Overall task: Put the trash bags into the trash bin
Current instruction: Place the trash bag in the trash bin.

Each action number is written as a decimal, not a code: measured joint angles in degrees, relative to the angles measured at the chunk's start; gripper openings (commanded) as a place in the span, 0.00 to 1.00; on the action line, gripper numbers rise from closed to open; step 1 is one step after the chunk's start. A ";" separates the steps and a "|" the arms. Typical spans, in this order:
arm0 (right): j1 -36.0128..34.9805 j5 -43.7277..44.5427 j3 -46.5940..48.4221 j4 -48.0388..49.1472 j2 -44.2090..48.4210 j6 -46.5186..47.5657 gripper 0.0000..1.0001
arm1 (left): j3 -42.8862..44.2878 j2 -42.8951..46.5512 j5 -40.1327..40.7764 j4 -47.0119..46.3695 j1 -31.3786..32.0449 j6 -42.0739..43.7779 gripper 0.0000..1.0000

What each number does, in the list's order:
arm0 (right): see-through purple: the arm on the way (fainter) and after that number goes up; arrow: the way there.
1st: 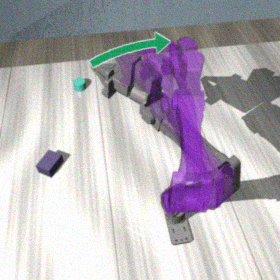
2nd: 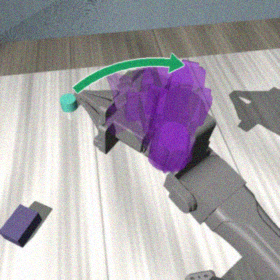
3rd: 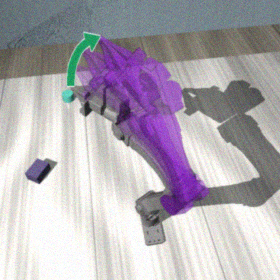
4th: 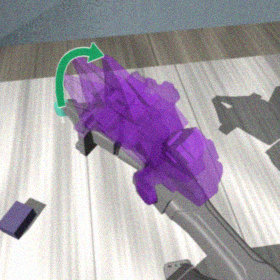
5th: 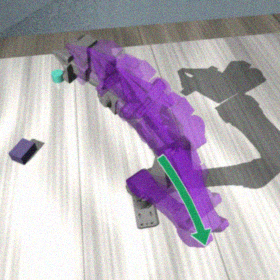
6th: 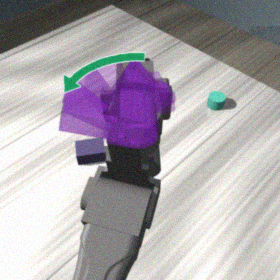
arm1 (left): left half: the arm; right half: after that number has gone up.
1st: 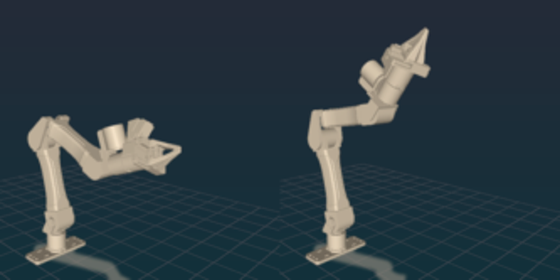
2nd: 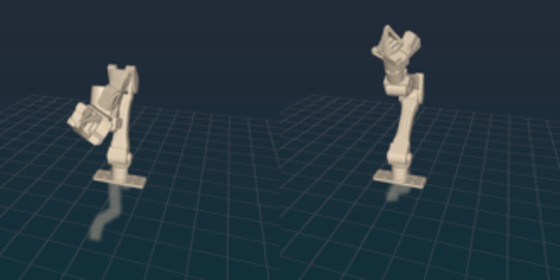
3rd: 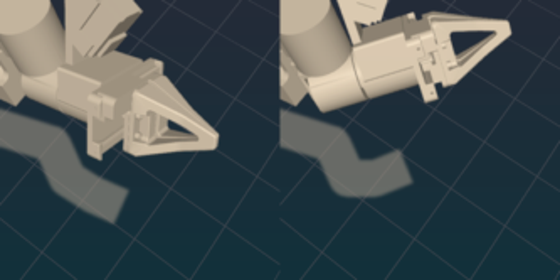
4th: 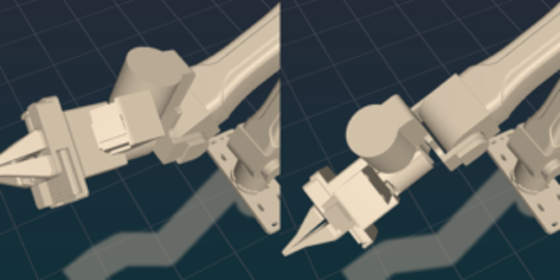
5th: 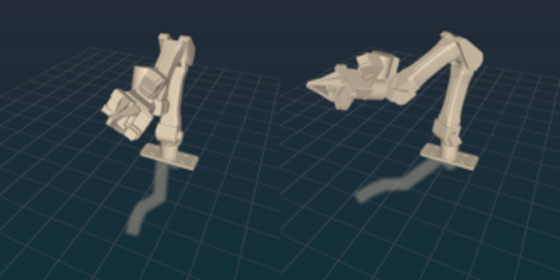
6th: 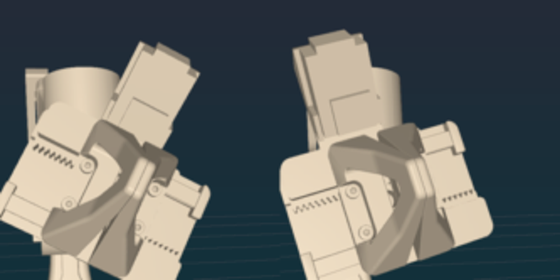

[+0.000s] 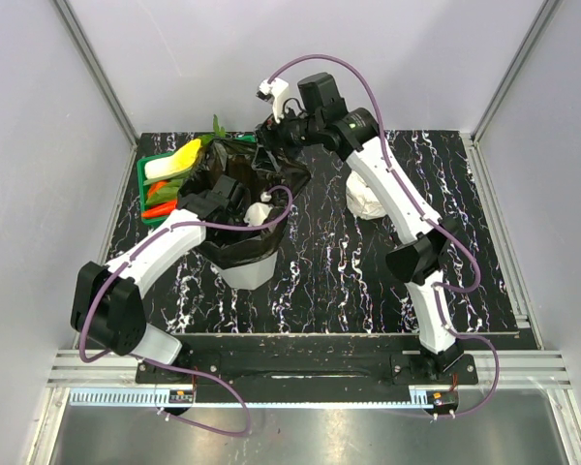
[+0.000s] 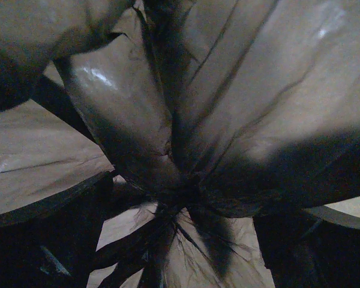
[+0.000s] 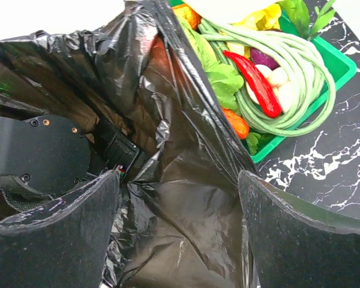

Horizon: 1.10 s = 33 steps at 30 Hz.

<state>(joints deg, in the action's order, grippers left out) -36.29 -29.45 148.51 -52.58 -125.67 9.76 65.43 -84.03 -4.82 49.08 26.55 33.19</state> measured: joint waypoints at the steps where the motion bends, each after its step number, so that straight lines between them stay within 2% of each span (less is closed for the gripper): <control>1: -0.13 -0.22 0.00 -0.04 0.00 0.00 0.85 | -0.11 0.00 0.00 -0.07 0.00 0.00 0.99; 7: -0.57 -0.24 -0.87 0.02 0.00 0.04 0.79 | -0.35 0.07 0.00 -0.39 0.00 0.00 0.99; 15: -0.57 -0.24 -2.95 -0.42 -0.15 0.52 0.58 | -0.35 0.92 0.13 -0.74 0.00 0.02 0.99; 24: -0.57 -2.16 -3.32 -0.48 -1.01 0.87 0.43 | -0.35 1.86 0.17 -1.22 0.02 0.02 0.99; 33: -0.83 -3.21 -5.14 -0.52 -1.09 0.92 0.23 | -0.35 2.45 0.74 -1.99 0.02 0.09 0.99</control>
<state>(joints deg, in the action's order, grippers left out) -37.12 -32.67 143.37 -53.10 -126.76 10.68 65.08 -81.58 -4.08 47.09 26.57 33.28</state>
